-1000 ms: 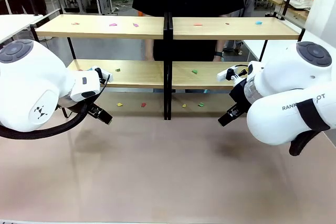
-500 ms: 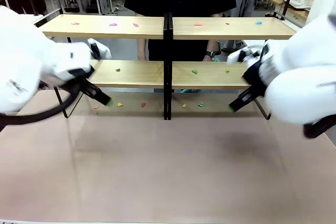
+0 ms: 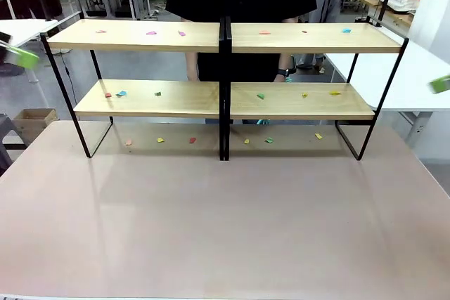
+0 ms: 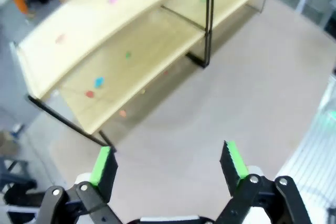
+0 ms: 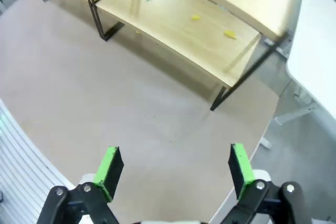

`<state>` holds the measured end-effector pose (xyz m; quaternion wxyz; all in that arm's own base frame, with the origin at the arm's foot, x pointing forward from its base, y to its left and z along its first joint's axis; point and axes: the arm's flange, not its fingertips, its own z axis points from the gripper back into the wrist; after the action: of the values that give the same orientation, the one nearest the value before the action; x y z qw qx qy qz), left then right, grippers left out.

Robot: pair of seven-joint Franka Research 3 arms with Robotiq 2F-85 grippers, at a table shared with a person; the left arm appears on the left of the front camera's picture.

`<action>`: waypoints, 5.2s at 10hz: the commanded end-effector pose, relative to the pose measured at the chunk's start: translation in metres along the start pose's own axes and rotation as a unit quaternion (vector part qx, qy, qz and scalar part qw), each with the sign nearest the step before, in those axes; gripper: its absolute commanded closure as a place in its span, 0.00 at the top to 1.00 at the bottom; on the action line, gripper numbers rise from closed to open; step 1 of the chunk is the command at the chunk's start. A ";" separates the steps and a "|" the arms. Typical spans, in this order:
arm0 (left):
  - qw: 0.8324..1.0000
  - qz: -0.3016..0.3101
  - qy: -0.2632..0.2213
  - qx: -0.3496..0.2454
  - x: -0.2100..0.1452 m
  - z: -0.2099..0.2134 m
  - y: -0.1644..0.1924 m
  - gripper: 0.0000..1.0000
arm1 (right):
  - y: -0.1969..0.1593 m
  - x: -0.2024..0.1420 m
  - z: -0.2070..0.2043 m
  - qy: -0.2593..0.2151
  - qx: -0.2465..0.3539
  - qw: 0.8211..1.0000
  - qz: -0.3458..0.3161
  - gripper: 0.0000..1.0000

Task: Clean the shelves.
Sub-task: Pick up the Duster when the human hands it over.

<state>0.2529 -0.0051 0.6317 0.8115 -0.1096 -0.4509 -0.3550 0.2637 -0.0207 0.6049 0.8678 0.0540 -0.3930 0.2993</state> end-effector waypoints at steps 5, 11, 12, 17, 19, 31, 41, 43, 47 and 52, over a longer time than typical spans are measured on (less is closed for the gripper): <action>0.995 0.056 -0.083 0.005 -0.059 0.027 -0.001 1.00 | -0.016 -0.020 0.065 -0.075 0.009 0.997 -0.004 1.00; 0.991 0.068 -0.112 0.012 -0.057 0.027 0.009 1.00 | -0.019 0.001 0.082 -0.141 0.018 0.989 -0.026 1.00; 0.991 0.068 -0.114 0.013 -0.057 0.028 0.009 1.00 | -0.019 -0.001 0.083 -0.141 0.019 0.989 -0.026 1.00; 0.992 0.054 -0.112 -0.015 -0.057 0.023 0.015 1.00 | -0.021 -0.003 0.082 -0.138 0.021 0.990 -0.026 1.00; 0.993 0.064 -0.102 -0.002 -0.023 0.049 0.036 1.00 | -0.021 -0.004 0.080 -0.136 0.024 0.990 -0.024 1.00; 0.993 0.064 -0.102 -0.002 -0.023 0.049 0.036 1.00 | -0.019 -0.003 0.084 -0.133 0.017 0.991 -0.027 1.00; 0.993 0.064 -0.102 -0.002 -0.023 0.049 0.036 1.00 | -0.077 0.148 -0.012 0.016 0.220 0.920 -0.323 1.00; 0.993 0.064 -0.102 -0.002 -0.023 0.049 0.036 1.00 | -0.076 0.167 -0.057 0.066 0.276 0.865 -0.413 1.00; 0.993 0.064 -0.102 -0.002 -0.023 0.049 0.036 1.00 | -0.074 0.185 -0.092 0.064 0.343 0.788 -0.508 1.00; 0.993 0.064 -0.102 -0.002 -0.023 0.049 0.036 1.00 | -0.078 0.188 -0.109 0.054 0.357 0.772 -0.523 1.00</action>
<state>0.2371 0.0569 0.6466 0.7843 -0.1718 -0.5216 -0.2887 0.4712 0.0395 0.6707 0.8370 0.5281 -0.1206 -0.0772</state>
